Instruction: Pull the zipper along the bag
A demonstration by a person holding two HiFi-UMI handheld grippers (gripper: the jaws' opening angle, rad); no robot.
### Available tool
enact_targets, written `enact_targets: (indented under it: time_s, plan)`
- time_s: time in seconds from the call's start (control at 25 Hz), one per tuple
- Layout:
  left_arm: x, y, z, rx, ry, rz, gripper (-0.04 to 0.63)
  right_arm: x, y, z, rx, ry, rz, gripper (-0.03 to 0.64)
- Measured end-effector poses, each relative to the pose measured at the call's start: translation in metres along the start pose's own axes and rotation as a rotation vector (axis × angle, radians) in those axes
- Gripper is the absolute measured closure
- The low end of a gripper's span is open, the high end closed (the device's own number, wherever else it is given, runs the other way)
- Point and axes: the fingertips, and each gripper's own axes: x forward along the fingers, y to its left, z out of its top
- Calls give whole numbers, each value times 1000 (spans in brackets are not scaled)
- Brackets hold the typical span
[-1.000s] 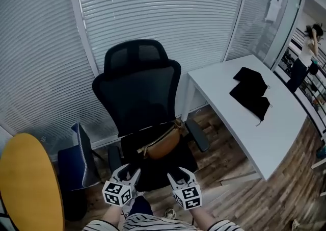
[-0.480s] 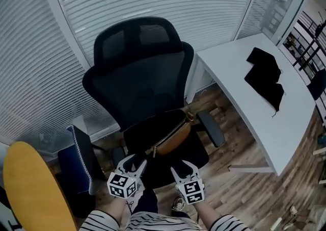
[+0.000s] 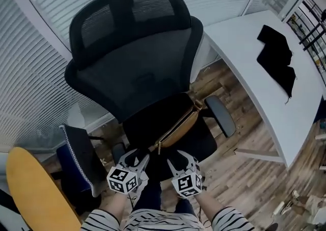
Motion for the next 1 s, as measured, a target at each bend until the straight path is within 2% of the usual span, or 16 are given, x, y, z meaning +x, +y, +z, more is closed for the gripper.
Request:
enact_targets:
  time_s: [0.32, 0.48, 0.6, 0.8, 0.84, 1.0]
  plan:
    - [18, 25, -17, 1, 68, -45, 439, 45, 32, -22, -337, 33, -12, 426]
    - [26, 27, -22, -3, 85, -73, 439, 58, 37, -22, -501, -2, -48, 426]
    - [32, 30, -26, -39, 93, -102, 439, 65, 42, -17, -586, -46, -70, 426]
    - [37, 38, -31, -77, 103, -127, 439, 72, 47, -12, -631, -81, -86, 440]
    - [38, 39, -31, -82, 103, -133, 439, 73, 46, -11, -631, -85, -88, 484]
    - [39, 40, -33, -100, 105, -171, 439, 70, 42, -2, -566, -106, -73, 564]
